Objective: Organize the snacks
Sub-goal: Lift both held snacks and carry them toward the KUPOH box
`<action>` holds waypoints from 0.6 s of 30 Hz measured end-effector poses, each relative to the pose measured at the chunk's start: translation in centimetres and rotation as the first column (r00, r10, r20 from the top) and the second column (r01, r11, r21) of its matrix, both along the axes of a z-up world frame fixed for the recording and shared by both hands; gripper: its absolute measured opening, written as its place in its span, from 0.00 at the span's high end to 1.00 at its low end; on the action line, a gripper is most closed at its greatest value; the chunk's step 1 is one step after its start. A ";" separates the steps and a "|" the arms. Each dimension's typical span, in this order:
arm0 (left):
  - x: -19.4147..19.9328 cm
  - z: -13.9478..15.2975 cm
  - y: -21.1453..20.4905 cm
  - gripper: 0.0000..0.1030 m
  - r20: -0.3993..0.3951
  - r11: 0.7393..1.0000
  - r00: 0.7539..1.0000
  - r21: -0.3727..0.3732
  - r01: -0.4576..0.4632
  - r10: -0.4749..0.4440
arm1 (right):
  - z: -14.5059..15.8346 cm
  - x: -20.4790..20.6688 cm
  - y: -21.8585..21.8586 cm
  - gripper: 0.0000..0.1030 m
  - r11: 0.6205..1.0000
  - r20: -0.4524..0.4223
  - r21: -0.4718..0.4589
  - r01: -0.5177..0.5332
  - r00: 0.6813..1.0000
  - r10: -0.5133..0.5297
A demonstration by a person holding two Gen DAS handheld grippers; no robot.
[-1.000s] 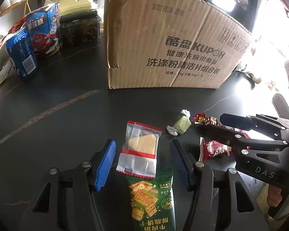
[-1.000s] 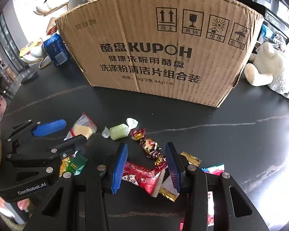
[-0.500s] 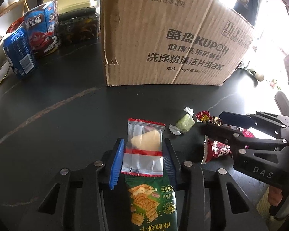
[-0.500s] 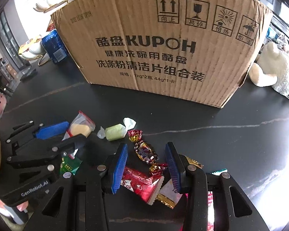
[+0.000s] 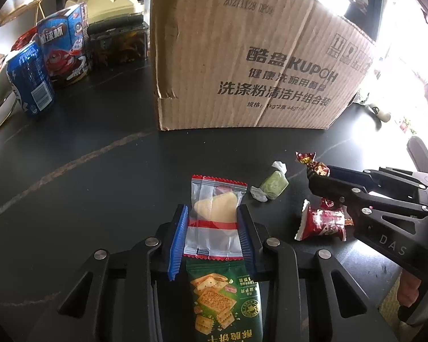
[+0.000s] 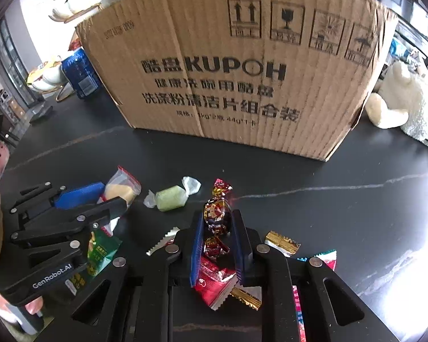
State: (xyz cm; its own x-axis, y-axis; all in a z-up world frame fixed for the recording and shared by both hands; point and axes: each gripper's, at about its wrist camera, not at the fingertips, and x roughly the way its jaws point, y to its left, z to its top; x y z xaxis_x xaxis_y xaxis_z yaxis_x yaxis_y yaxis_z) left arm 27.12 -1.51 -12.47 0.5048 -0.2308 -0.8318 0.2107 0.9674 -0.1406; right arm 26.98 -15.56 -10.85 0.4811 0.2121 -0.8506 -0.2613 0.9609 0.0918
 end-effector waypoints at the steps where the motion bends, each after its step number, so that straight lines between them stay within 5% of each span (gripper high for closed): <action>1: -0.1 0.2 0.0 0.67 0.008 1.000 1.000 -0.001 0.000 0.000 | 0.2 -0.1 0.1 0.80 1.000 0.009 0.001 -0.003 1.000 0.003; 18: -1.7 4.2 0.1 0.67 0.106 0.999 0.994 -0.029 -0.015 0.018 | 3.2 -1.5 0.4 0.80 0.995 0.100 0.082 -0.049 0.994 0.041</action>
State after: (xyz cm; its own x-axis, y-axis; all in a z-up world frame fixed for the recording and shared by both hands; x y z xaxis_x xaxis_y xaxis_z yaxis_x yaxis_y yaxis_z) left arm 25.44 -1.44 -8.30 0.5943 -0.2442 -0.7663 0.2096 0.9669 -0.1456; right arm 25.50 -15.13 -7.62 0.5496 0.3046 -0.7779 -0.3158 0.9378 0.1441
